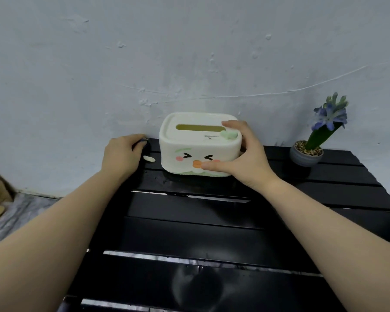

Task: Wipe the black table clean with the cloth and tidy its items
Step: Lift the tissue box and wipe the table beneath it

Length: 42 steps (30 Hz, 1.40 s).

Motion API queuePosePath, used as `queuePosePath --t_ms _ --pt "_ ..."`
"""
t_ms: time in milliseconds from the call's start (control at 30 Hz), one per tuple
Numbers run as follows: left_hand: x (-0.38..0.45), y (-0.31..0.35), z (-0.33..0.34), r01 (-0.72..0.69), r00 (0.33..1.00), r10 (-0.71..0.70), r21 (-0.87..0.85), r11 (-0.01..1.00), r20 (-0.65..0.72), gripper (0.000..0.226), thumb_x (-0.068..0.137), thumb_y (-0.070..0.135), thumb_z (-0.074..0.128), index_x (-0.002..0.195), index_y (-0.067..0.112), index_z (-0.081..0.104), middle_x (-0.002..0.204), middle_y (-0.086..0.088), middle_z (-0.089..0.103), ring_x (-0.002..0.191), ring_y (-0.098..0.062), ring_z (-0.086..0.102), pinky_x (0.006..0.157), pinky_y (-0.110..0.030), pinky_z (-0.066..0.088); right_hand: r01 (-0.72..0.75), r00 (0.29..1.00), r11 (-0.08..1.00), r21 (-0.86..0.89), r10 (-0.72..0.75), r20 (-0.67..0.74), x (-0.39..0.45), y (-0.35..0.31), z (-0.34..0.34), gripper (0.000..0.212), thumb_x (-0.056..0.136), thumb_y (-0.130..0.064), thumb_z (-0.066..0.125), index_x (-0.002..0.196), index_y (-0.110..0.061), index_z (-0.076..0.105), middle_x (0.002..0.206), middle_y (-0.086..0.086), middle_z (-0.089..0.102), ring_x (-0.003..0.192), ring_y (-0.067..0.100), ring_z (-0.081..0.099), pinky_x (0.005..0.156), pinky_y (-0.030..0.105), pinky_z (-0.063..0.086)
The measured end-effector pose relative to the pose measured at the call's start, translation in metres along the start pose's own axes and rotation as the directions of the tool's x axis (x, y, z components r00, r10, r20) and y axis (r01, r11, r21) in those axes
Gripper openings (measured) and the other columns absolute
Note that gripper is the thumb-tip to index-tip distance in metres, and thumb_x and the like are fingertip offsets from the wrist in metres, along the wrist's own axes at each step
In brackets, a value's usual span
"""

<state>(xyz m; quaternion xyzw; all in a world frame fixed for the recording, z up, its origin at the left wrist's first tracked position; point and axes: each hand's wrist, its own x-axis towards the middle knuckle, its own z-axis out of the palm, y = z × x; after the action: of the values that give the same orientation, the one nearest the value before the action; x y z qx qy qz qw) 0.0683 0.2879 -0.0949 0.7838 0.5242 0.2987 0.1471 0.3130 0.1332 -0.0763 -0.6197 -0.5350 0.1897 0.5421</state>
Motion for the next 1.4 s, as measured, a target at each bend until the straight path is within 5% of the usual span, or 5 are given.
queuePosePath --t_ms 267,467,633,900,1400 --pt "-0.035 0.045 0.000 -0.096 0.987 0.110 -0.115 0.989 0.119 0.027 0.093 0.017 0.062 0.075 0.037 0.070 0.059 0.023 0.064 0.061 0.006 0.057 0.058 -0.009 0.035 0.067 0.994 0.995 0.074 -0.060 -0.093 -0.009 -0.041 -0.033 0.091 0.043 -0.048 0.098 0.124 -0.039 0.056 0.130 -0.016 0.056 0.121 0.004 0.055 0.100 0.031 0.052" --pt "-0.115 0.102 0.015 -0.281 0.858 0.415 -0.400 0.872 0.303 0.026 0.092 0.025 0.067 0.117 0.024 0.073 0.117 0.015 0.070 0.113 0.005 0.061 0.107 -0.017 0.041 0.116 0.985 0.993 0.005 -0.114 -0.129 0.006 -0.073 -0.058 0.090 0.045 -0.051 0.098 0.123 -0.036 0.056 0.130 -0.012 0.056 0.119 0.009 0.056 0.098 0.034 0.054" --pt "-0.109 0.109 0.004 -0.098 0.914 0.291 -0.542 0.834 0.283 0.020 0.093 0.017 0.066 0.111 0.022 0.076 0.112 0.009 0.074 0.087 0.016 0.065 0.079 -0.006 0.049 0.136 0.979 0.991 0.004 -0.134 -0.151 0.010 -0.084 -0.069 0.088 0.045 -0.048 0.098 0.122 -0.034 0.056 0.125 -0.012 0.057 0.114 0.010 0.058 0.091 0.029 0.056" --pt "-0.001 0.012 0.025 0.277 0.959 -0.253 0.238 0.931 -0.127 0.047 0.093 0.023 0.051 0.126 -0.009 0.046 0.126 -0.036 0.051 0.117 -0.050 0.046 0.099 -0.050 0.036 0.133 0.971 0.991 0.004 -0.129 -0.201 0.018 -0.079 -0.076 0.089 0.045 -0.049 0.099 0.122 -0.036 0.056 0.125 -0.012 0.057 0.116 0.012 0.058 0.088 0.035 0.059" --pt "0.004 0.035 0.040 0.199 0.980 -0.190 0.463 0.864 -0.066 0.024 0.081 -0.007 0.049 0.101 -0.010 0.060 0.106 -0.030 0.059 0.100 -0.044 0.056 0.083 -0.045 0.046 0.186 0.957 0.982 0.017 -0.177 -0.231 0.023 -0.071 -0.081 0.088 0.049 -0.044 0.099 0.124 -0.027 0.057 0.131 -0.010 0.055 0.117 0.011 0.057 0.091 0.033 0.057"
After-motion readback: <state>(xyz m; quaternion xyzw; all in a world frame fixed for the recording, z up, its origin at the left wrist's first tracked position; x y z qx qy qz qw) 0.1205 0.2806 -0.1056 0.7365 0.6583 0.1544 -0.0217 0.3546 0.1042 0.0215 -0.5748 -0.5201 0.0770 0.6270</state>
